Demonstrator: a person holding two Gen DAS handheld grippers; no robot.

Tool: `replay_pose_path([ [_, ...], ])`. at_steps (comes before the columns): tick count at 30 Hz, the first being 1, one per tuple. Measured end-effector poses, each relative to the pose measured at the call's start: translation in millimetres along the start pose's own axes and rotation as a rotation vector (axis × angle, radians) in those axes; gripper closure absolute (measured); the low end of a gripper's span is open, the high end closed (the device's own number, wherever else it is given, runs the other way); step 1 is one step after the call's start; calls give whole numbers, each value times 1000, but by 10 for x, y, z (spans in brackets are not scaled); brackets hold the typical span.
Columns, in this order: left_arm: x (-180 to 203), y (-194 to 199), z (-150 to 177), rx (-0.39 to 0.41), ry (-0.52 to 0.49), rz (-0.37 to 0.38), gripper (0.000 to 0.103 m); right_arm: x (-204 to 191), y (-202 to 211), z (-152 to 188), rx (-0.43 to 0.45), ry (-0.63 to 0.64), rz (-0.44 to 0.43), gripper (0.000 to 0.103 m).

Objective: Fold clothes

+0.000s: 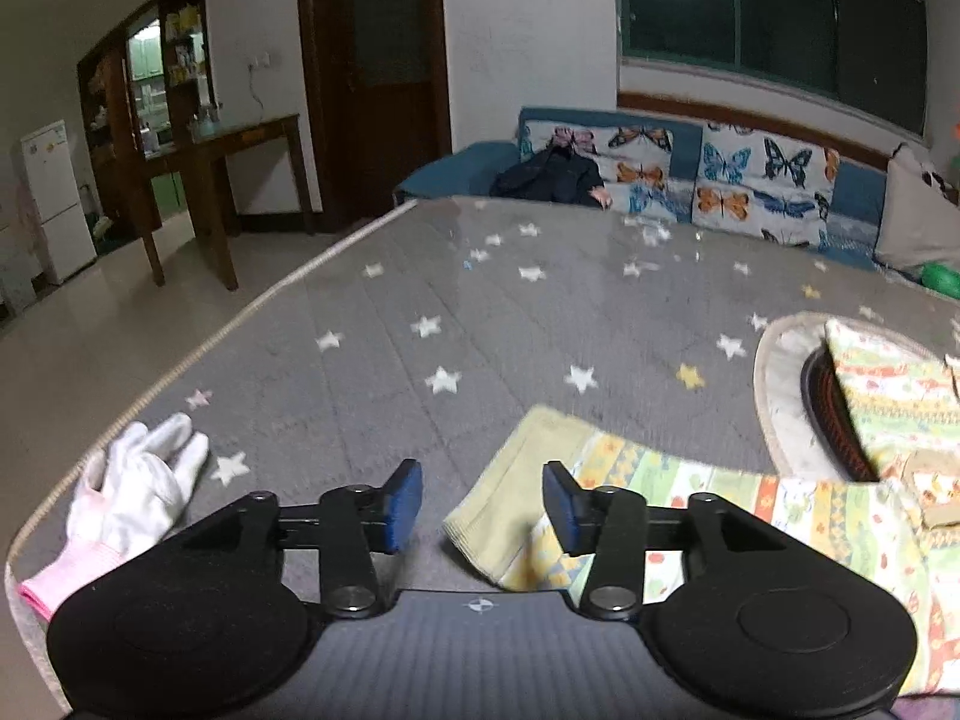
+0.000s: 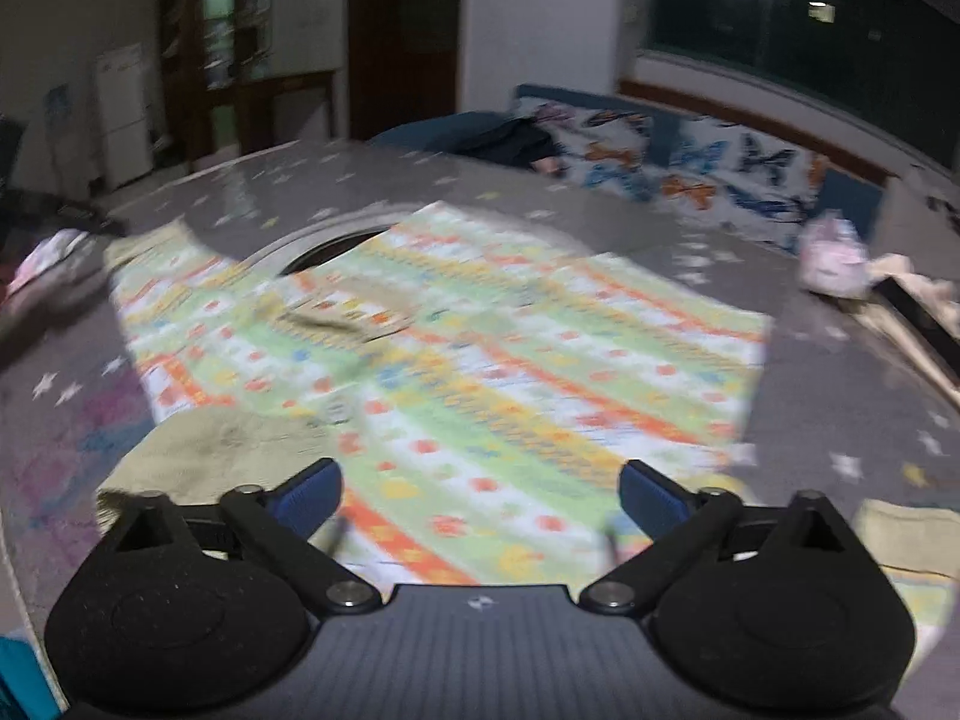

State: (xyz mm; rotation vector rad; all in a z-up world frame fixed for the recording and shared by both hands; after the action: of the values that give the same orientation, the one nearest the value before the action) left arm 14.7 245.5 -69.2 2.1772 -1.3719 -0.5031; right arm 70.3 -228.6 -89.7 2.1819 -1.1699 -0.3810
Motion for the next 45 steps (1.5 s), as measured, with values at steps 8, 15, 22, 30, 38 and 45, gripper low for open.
replay_pose_path([
  [8, 608, 239, -38, 26, -59, 158, 44, 1180, 119, 128, -38, -220, 268, 33],
  [15, 1557, 457, 66, 10, -149, 371, 39, 1633, -89, 284, -109, -294, 323, 52],
  [22, 2559, 761, 302, -14, -261, 583, 34, 1709, -174, 278, -90, -339, 363, 73],
  [30, 3474, 1022, 783, -69, -428, 754, 32, 1814, 230, 254, -17, -355, 394, 100],
  [38, 3695, 1013, 1101, -126, -496, 792, 32, 1952, 1038, 501, 53, -386, 506, 101],
  [45, 3683, 1024, 1146, -124, -517, 798, 32, 2187, 1209, 1197, -68, -493, 627, 100],
])
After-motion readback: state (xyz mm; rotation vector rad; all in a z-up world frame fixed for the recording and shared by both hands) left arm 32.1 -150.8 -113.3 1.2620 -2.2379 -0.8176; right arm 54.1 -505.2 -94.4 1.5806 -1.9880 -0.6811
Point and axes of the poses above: each gripper's, at about its wrist camera, not at the fingertips, and y roughly against the way its jaws point, x to its right, z to its underside, the point moved 9 cm from there along -y, roughly the way its jaws point
